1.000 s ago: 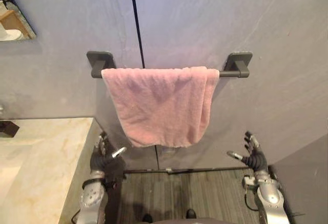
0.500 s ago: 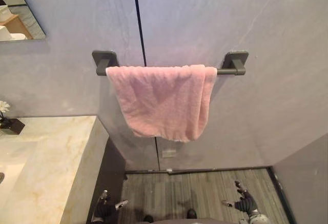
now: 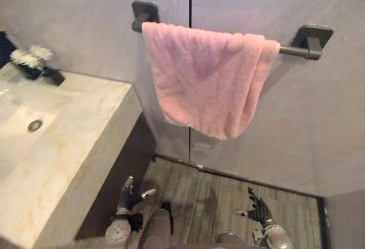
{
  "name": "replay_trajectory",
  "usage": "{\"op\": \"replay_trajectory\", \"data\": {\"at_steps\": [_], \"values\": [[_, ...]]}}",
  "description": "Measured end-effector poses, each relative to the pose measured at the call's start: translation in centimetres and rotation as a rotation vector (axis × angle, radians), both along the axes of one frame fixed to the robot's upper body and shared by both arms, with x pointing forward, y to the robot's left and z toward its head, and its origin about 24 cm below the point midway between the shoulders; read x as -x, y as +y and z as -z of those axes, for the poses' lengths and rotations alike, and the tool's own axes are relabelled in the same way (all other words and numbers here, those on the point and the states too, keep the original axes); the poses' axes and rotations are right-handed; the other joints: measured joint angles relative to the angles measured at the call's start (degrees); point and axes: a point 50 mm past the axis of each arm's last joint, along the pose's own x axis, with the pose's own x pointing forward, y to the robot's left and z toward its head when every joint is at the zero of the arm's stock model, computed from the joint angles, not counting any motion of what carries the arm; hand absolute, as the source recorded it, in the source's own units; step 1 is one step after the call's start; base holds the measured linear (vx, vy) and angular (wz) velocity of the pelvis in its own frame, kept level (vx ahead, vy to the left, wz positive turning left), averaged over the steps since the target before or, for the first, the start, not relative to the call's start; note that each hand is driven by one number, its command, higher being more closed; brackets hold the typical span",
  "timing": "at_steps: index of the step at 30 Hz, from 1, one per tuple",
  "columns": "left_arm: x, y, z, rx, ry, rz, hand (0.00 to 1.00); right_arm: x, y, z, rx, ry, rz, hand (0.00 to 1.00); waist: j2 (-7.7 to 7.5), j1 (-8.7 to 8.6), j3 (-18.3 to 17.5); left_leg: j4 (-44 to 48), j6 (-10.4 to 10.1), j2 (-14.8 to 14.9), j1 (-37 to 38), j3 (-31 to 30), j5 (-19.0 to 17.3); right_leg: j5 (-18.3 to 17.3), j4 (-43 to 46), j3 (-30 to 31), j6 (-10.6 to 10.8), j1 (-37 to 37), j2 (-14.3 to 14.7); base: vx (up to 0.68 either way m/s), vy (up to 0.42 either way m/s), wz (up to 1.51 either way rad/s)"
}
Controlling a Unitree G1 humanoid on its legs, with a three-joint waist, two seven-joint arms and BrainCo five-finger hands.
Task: Organize washtable
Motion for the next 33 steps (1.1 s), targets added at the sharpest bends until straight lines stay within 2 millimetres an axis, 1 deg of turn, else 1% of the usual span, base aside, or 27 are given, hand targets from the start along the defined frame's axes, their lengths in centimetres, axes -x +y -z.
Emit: {"op": "replay_trajectory", "data": {"at_steps": [1, 2, 3, 4, 5, 6, 7, 8, 9, 10, 11, 12, 13, 14, 16, 17, 18, 19, 20, 21, 23, 25, 28, 29, 30, 31, 33], "values": [[-0.1, -0.7, -0.1, 0.028, -0.011, 0.011, 0.0, -0.5, -0.3, -0.2, -0.003, -0.017, 0.019, 0.0, 1.78, -0.17, 1.23, -3.49, -0.24, 1.44, 0.13, -1.63, 2.76, 0.48, 0.69, -2.82, -1.28, -0.27, 2.04, -0.41, -0.252, 0.92], [-0.1, -0.8, -0.2, 0.041, -0.017, 0.008, 0.0, -0.4, -0.3, -0.2, -0.009, -0.016, 0.025, 0.0, 1.99, -0.43, 1.9, -7.07, -0.44, 3.28, 1.1, -0.6, 2.76, 1.12, 1.44, -5.3, -2.48, -0.9, 3.05, -0.41, -0.252, 1.04], [-0.1, -0.8, -0.2, 0.041, -0.015, 0.007, 0.0, -0.6, -0.2, -0.3, -0.011, -0.022, 0.026, 0.0, 1.84, -0.62, 2.11, -8.7, -0.29, 3.85, 1.47, 0.33, 1.98, 1.63, 1.21, -6.78, -3.31, -0.87, 3.03, -0.38, -0.229, 1.14], [-0.2, -0.8, -0.2, 0.039, -0.019, 0.01, 0.0, -0.7, -0.2, -0.3, -0.016, -0.023, 0.034, 0.0, 0.86, -1.52, 3.03, -7.31, -0.11, 4.36, 1.03, 3.16, 1.67, 2.55, 0.89, -10.09, -4.73, -0.87, 2.02, -0.33, -0.169, 1.14], [-0.2, -0.8, -0.2, 0.039, -0.018, 0.011, 0.0, -0.7, -0.3, -0.3, -0.014, -0.023, 0.038, 0.0, 0.11, -1.68, 3.41, -2.87, 0.11, 4.03, 0.7, 4.7, 1.53, 3.25, 0.62, -12.1, -5.21, -0.97, 0.88, -0.31, -0.133, 1.08], [-0.2, -0.8, -0.2, 0.039, -0.017, 0.012, 0.0, -0.6, -0.5, -0.3, -0.01, -0.022, 0.042, 0.0, 0.04, -1.77, 3.36, 0.4, 0.53, 3.89, 0.84, 5.65, 1.24, 3.87, 0.03, -13.07, -5.24, -1.02, 0.29, -0.32, -0.07, 0.81], [-0.3, -0.9, -0.4, 0.037, -0.022, 0.018, 0.0, -0.5, -0.8, -0.3, -0.007, -0.02, 0.044, 0.0, 0.35, -1.85, 3.11, 7.19, 2.01, 4.36, 1.61, 7.26, -1.25, 5.7, -1.76, -14.65, -5.21, -1.33, -0.55, -0.24, -0.017, 0.55], [-0.4, -0.9, -0.5, 0.036, -0.03, 0.018, 0.0, -0.4, -0.9, -0.3, -0.011, -0.017, 0.049, 0.0, 0.45, -1.93, 3.02, 9.43, 2.36, 4.78, 2.17, 8.13, -2.92, 6.44, -2.52, -15.21, -5.12, -1.6, -0.86, -0.22, 0.007, 0.65], [-0.7, -0.9, -0.8, 0.036, -0.047, 0.021, 0.0, -0.2, -0.9, -0.2, -0.014, -0.011, 0.055, 0.0, 0.99, -2.16, 2.51, 12.63, 2.98, 6.18, 3.57, 9.42, -6.3, 8.22, -4.48, -16.63, -4.91, -1.9, -1.29, -0.12, 0.056, 0.59], [-0.7, -0.9, -0.8, 0.035, -0.047, 0.02, 0.0, -0.1, -1.0, -0.1, -0.015, -0.007, 0.057, 0.0, 1.35, -2.41, 2.3, 13.11, 2.88, 7.51, 5.92, 10.54, -7.74, 9.44, -5.66, -17.7, -4.76, -2.15, -1.71, -0.13, 0.1, 0.83], [-0.8, -0.9, -0.7, 0.033, -0.044, 0.022, 0.0, 0.1, -1.1, 0.0, -0.014, 0.002, 0.064, 0.0, 1.84, -3.25, 1.89, 12.21, 2.88, 9.36, 9.65, 11.57, -8.74, 10.64, -6.29, -19.69, -4.18, -2.55, -2.38, -0.14, 0.16, 0.99], [-1.1, -0.9, -0.5, 0.033, -0.038, 0.028, 0.0, 0.5, -1.1, 0.5, -0.02, 0.026, 0.073, 0.0, 2.26, -3.76, 1.24, 8.84, 2.79, 10.75, 13.04, 12.37, -8.84, 11.18, -6.66, -21.73, -3.3, -3.15, -3.39, -0.12, 0.16, 1.03], [-1.4, -1.0, -0.4, 0.034, -0.032, 0.031, 0.0, 0.7, -1.2, 0.7, -0.024, 0.04, 0.083, 0.0, 2.82, -4.28, 0.92, 5.74, 2.06, 10.98, 14.55, 12.83, -8.34, 11.55, -7.15, -22.91, -2.67, -3.02, -3.76, -0.15, 0.252, 1.19], [-1.6, -1.0, 0.0, 0.029, -0.012, 0.043, 0.0, 0.9, -1.3, 1.2, -0.034, 0.066, 0.113, 0.0, 3.03, -5.49, 0.65, -0.85, 1.26, 9.91, 16.18, 13.87, -8.08, 13.53, -10.21, -25.06, -1.48, -2.01, -4.27, -0.12, 0.243, 0.98], [-1.2, -0.2, 0.3, 0.002, 0.017, 0.053, 0.0, 1.1, -1.1, 1.6, -0.051, 0.085, 0.137, 0.0, 2.79, -5.65, -0.28, -9.72, -1.98, 8.61, 19.06, 14.1, -5.93, 17.15, -16.33, -27.07, -0.42, 0.35, -4.08, -0.08, 0.225, 0.67], [-0.8, 0.6, 0.5, -0.022, 0.037, 0.055, 0.0, 1.1, -1.1, 1.8, -0.064, 0.087, 0.159, 0.0, 2.33, -5.6, -0.75, -12.68, -1.92, 7.63, 19.96, 13.91, -4.9, 19.04, -19.35, -27.31, 0.3, 1.49, -4.14, -0.09, 0.203, 0.27], [-0.5, 1.1, 0.8, -0.038, 0.062, 0.055, 0.0, 1.1, -1.0, 1.9, -0.069, 0.094, 0.166, 0.0, 1.84, -5.52, -1.04, -13.24, -1.27, 6.74, 20.05, 13.94, -4.12, 20.21, -20.84, -27.26, 0.74, 2.05, -4.46, -0.13, 0.204, 0.15], [0.0, 1.6, 1.1, -0.05, 0.087, 0.052, 0.0, 1.2, -1.0, 2.0, -0.069, 0.097, 0.168, 0.0, 1.67, -5.53, -1.26, -13.53, -1.01, 6.09, 20.3, 13.93, -3.93, 21.22, -22.07, -27.15, 1.05, 2.69, -4.86, -0.15, 0.175, 0.05], [0.7, 2.1, 1.5, -0.059, 0.115, 0.043, 0.0, 1.2, -1.0, 2.1, -0.071, 0.1, 0.167, 0.0, 1.61, -5.54, -1.44, -13.75, -0.48, 5.11, 20.45, 13.92, -3.57, 22.34, -23.34, -27.05, 1.59, 3.29, -5.36, -0.15, 0.133, 0.04], [0.9, 2.2, 1.6, -0.06, 0.127, 0.039, 0.0, 1.2, -1.0, 2.1, -0.071, 0.104, 0.167, 0.0, 1.72, -5.52, -1.68, -14.12, -0.08, 4.88, 20.46, 13.93, -3.25, 22.93, -23.85, -27.03, 1.75, 3.36, -5.63, -0.16, 0.124, 0.04], [1.6, 2.3, 2.0, -0.056, 0.153, 0.03, 0.0, 1.4, -0.9, 2.3, -0.072, 0.116, 0.164, 0.0, 2.0, -5.38, -2.08, -15.99, 0.76, 3.15, 20.81, 13.83, -1.68, 24.22, -24.95, -27.0, 2.5, 3.39, -6.62, -0.16, 0.091, 0.06], [2.2, 2.2, 2.4, -0.05, 0.179, 0.024, 0.0, 1.4, -0.9, 2.3, -0.074, 0.12, 0.162, 0.0, 2.11, -5.25, -2.16, -17.67, 1.12, 2.47, 21.29, 13.07, -0.87, 24.44, -25.62, -27.23, 2.65, 3.52, -6.92, -0.16, 0.055, 0.14], [3.2, 2.8, 2.9, -0.046, 0.216, -0.016, 0.0, 1.7, -0.6, 2.5, -0.073, 0.133, 0.149, 0.0, 1.87, -5.27, -2.13, -19.49, 1.01, 2.0, 20.94, 11.49, 0.02, 24.61, -26.71, -28.7, 2.99, 4.22, -6.92, -0.16, 0.012, 0.3], [3.6, 3.0, 3.1, -0.047, 0.23, -0.031, 0.0, 1.9, -0.6, 2.5, -0.069, 0.139, 0.141, 0.0, 1.6, -5.22, -2.24, -20.13, 0.98, 1.56, 20.0, 10.17, 0.1, 24.54, -26.92, -29.42, 3.09, 4.22, -6.9, -0.16, 0.008, 0.55], [3.7, 3.0, 3.1, -0.045, 0.232, -0.038, 0.0, 1.9, -0.6, 2.5, -0.067, 0.14, 0.14, 0.0, 1.81, -5.21, -2.09, -20.41, 0.97, 1.21, 19.11, 8.82, 0.08, 24.43, -27.17, -30.48, 3.22, 4.18, -6.97, -0.11, 0.013, 0.61], [3.7, 3.1, 3.1, -0.042, 0.23, -0.047, 0.0, 1.9, -0.6, 2.5, -0.066, 0.139, 0.14, 0.0, 1.65, -5.19, -2.12, -20.41, 0.97, 1.03, 18.34, 7.87, 0.08, 24.33, -27.38, -31.06, 3.34, 4.08, -6.97, -0.06, 0.01, 0.73], [3.8, 3.0, 3.1, -0.035, 0.227, -0.068, 0.0, 1.9, -0.6, 2.5, -0.065, 0.14, 0.14, 0.0, 1.86, -4.74, -1.8, -20.35, 0.97, 0.34, 15.39, 5.43, 0.08, 24.26, -27.42, -34.66, 3.4, 3.7, -7.46, -0.05, 0.012, 1.05]]}}
